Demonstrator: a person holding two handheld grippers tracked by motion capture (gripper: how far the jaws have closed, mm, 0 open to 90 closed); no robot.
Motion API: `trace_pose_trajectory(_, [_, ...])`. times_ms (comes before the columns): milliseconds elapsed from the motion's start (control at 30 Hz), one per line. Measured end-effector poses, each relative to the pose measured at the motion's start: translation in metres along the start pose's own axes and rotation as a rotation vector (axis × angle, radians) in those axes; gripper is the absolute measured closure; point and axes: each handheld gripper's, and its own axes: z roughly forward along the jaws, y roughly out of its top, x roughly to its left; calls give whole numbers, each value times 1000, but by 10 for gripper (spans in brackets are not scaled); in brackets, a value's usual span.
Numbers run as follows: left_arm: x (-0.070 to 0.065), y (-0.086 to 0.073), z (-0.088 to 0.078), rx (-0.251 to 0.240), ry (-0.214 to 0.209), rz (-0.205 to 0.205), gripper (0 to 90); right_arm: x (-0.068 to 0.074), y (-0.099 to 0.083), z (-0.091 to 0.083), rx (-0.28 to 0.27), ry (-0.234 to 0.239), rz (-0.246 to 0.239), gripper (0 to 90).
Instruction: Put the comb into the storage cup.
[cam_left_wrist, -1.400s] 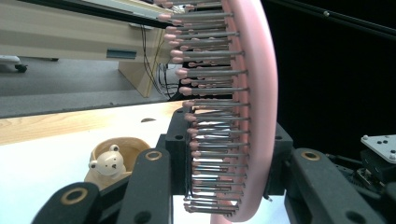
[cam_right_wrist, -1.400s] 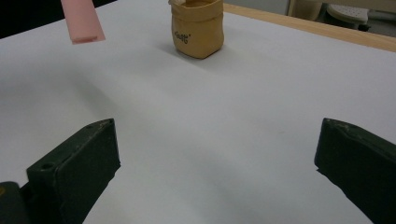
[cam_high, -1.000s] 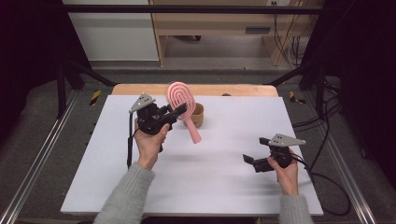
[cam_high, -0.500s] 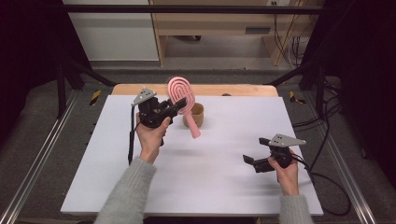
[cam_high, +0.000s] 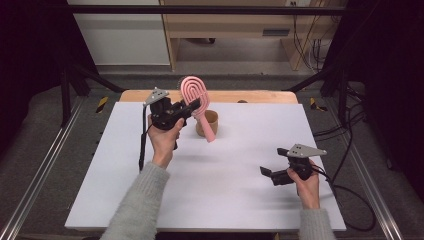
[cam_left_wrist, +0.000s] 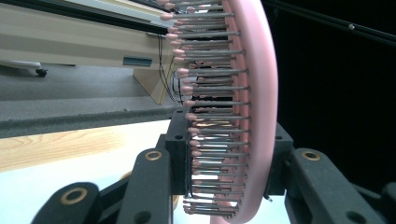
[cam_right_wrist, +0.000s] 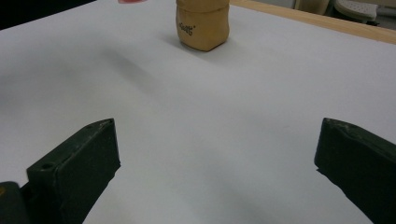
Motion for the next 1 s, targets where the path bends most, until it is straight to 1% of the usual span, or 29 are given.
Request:
trace_pose_trajectory(167, [1,3,6,3,7,1,627,0,0,0,0,2,0,5])
trace_pose_trajectory(433, [1,8,14,-5,10,0,627,0,0,0,-2,2,-4,5])
trace_pose_trajectory(1000, [2,18,29,-18,28,17,627,0,0,0,-2,11,-4,5])
